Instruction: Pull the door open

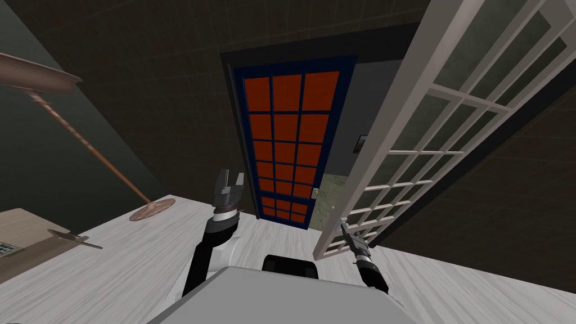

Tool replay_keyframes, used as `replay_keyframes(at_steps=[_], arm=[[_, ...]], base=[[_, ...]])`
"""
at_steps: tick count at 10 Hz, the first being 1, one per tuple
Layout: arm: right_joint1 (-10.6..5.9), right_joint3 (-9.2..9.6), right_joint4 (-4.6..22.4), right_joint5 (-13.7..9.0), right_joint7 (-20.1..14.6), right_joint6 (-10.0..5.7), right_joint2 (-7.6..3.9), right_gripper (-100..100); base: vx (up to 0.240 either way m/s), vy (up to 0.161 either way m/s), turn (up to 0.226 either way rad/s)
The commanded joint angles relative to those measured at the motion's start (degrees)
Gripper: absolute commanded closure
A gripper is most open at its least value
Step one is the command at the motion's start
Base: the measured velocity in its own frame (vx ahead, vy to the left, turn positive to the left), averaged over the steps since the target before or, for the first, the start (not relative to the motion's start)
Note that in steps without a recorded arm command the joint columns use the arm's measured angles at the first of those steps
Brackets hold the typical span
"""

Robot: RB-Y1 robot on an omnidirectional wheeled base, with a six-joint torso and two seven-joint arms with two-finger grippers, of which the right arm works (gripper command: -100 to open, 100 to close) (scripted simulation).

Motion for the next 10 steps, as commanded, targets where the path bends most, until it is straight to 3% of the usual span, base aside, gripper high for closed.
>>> replay_keyframes(at_steps=[1, 2, 3, 10], arm=[[1.84, -0.64, -2.14, -0.29, -0.22, 2.27, -0.65, 100], [1.84, -0.64, -1.16, -0.29, -0.22, 1.91, -0.65, 100], [-0.03, 0.05, 0.28, -0.39, -2.12, -0.51, -0.17, 100], [-0.18, 0.48, 0.00, -1.89, -10.63, -0.33, -0.19, 100]], base=[[-0.015, 0.001, 0.014], [0.010, -0.001, 0.006], [-0.028, 0.015, 0.086], [-0.037, -0.025, 0.076]])
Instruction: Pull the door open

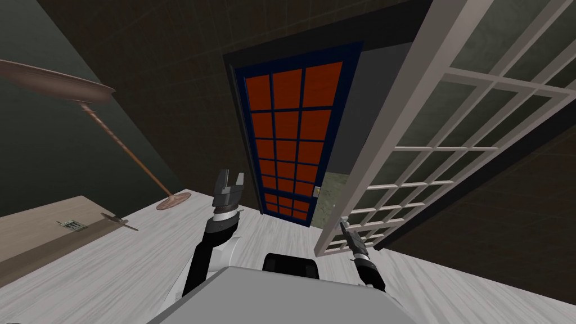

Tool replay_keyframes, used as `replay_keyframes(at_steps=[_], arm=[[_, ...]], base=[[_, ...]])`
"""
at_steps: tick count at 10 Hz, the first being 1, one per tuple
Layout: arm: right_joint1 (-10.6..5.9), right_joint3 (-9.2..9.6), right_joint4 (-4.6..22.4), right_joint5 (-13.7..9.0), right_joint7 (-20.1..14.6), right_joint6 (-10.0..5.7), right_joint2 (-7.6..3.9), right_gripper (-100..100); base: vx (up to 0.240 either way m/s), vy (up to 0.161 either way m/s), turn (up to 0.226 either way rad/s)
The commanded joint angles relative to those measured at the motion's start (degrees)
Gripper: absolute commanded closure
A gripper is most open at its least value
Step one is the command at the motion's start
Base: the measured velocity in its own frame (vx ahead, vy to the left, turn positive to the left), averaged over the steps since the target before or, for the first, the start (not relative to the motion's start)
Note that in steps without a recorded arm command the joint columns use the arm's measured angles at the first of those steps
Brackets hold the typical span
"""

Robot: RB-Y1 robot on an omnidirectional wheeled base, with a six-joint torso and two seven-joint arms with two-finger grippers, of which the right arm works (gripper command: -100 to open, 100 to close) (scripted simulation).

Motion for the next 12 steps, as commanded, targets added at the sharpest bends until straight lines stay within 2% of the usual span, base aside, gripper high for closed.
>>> replay_keyframes(at_steps=[1, 3, 4, 6, 12], arm=[[1.42, -0.32, -2.51, -0.36, -1.47, 1.95, -0.25, 100], [1.42, -0.32, -2.51, -0.36, -1.47, 1.95, -0.25, 100], [1.38, -0.22, -2.57, -0.70, -3.31, 2.00, -0.25, 100], [1.38, -0.22, -2.57, -0.70, -3.31, 2.00, -0.25, 100], [1.19, 0.31, -2.92, -2.54, -12.91, 2.22, -0.27, 100]], base=[[-0.028, -0.017, 0.033], [-0.005, -0.001, 0.000], [-0.022, -0.013, 0.053], [-0.020, -0.011, 0.018], [-0.041, -0.032, 0.093]])
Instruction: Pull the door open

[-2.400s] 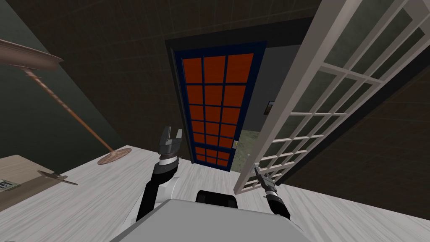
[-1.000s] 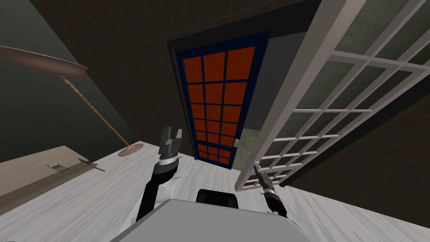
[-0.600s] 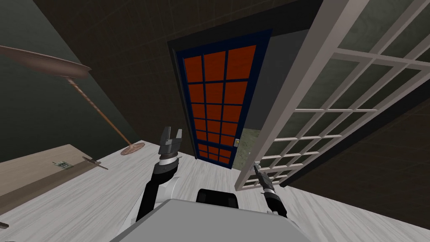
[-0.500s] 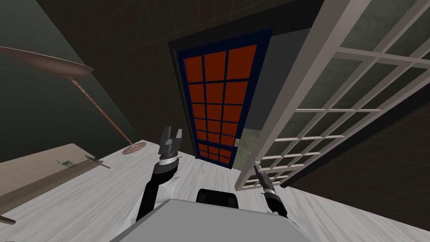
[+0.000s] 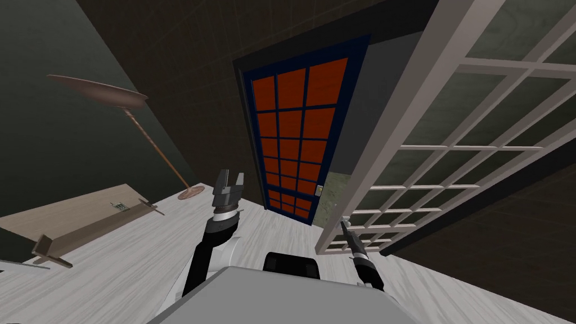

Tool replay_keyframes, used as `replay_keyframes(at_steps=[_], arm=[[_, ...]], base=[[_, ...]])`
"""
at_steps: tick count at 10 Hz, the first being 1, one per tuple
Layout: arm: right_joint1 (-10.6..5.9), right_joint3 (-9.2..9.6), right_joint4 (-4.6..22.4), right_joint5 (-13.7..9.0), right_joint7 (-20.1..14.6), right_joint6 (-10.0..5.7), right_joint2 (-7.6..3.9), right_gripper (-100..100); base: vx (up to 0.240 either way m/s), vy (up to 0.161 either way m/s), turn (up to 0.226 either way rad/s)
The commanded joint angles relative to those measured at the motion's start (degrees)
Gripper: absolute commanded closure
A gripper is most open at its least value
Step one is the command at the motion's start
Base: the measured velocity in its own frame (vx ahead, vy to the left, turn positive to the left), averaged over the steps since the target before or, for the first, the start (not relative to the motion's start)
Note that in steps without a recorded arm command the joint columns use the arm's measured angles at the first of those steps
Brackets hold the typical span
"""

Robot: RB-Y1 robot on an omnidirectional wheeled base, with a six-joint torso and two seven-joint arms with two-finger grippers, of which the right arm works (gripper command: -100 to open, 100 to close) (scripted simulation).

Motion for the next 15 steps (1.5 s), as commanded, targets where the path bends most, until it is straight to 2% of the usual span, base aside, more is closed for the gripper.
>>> replay_keyframes(at_steps=[1, 3, 4, 5, 6, 7, 8, 9, 14, 15], arm=[[0.27, -0.70, -0.61, -1.17, -2.86, 0.55, -0.93, 100], [0.23, -0.58, -0.69, -1.60, -5.38, 0.60, -0.94, 100], [0.23, -0.58, 0.35, -1.60, -5.80, 0.60, -0.94, 100], [0.18, -0.45, -0.77, -2.02, -7.71, 0.66, -0.94, 100], [0.18, -0.45, -0.77, -2.02, -7.96, 0.66, -0.94, 100], [0.18, -0.45, 0.99, -2.02, -7.96, 0.66, -0.94, 100], [0.18, -0.45, -0.77, -2.02, -7.96, 0.66, -0.94, 100], [0.13, -0.32, -0.86, -2.50, -10.25, 0.71, -0.95, 100], [0.13, -0.32, -0.86, -2.50, -10.25, 0.71, -0.95, 100], [0.08, -0.17, -0.95, -3.00, -12.57, 0.77, -0.96, 100]], base=[[-0.053, -0.044, 0.140], [-0.042, -0.027, 0.071], [-0.023, -0.022, 0.033], [-0.036, -0.027, 0.081], [-0.043, -0.016, 0.055], [-0.014, -0.002, 0.015], [-0.003, -0.001, -0.013], [-0.019, -0.004, 0.075], [-0.011, -0.007, 0.017], [-0.037, -0.018, 0.086]])
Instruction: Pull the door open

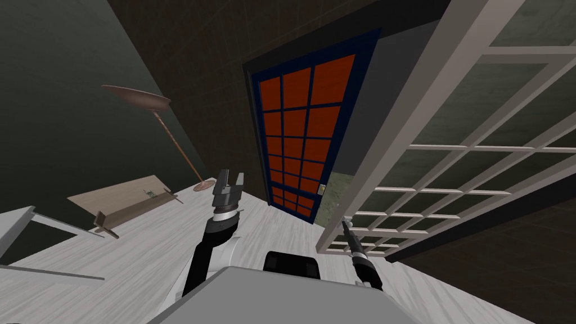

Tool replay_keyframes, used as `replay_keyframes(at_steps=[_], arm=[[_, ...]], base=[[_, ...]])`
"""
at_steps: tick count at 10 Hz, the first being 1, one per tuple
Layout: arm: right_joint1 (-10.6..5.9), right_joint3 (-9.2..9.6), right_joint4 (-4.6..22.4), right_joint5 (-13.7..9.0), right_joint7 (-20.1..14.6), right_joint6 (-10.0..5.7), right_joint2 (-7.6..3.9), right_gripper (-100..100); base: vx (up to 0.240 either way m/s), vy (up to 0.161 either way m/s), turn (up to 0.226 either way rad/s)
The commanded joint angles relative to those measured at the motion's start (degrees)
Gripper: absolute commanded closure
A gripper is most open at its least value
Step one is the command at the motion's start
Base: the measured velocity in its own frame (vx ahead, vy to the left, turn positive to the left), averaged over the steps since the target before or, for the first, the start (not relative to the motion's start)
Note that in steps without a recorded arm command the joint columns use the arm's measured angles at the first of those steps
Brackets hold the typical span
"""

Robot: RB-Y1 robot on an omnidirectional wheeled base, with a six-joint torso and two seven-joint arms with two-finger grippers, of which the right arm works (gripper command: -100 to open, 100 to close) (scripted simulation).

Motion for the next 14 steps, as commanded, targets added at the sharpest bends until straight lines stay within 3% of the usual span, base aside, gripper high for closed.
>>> replay_keyframes(at_steps=[1, 3, 6, 9, 10, 11, 13, 14], arm=[[-1.30, -1.20, 2.46, -1.02, -1.47, -0.99, -1.92, 100], [-1.30, -1.20, 2.46, -1.02, -1.47, -0.99, -1.92, 100], [-1.40, -0.92, 2.27, -2.01, -6.11, -0.87, -1.94, 100], [-1.40, -0.92, 2.24, -2.01, -6.11, -0.87, -1.94, 100], [-1.40, -0.92, -0.43, -2.01, -6.11, -0.87, -1.94, 100], [-1.40, -0.92, 2.27, -2.01, -6.11, -0.87, -1.94, 100], [-1.40, -0.92, 2.27, -2.01, -6.11, -0.87, -1.94, 100], [-1.45, -0.78, 2.18, -2.50, -8.43, -0.81, -1.94, 100]], base=[[-0.035, -0.027, 0.064], [-0.011, -0.013, 0.013], [-0.051, -0.028, 0.107], [0.000, 0.004, -0.007], [-0.001, -0.004, -0.021], [-0.004, 0.002, 0.018], [0.004, -0.001, -0.002], [-0.035, -0.021, 0.099]])
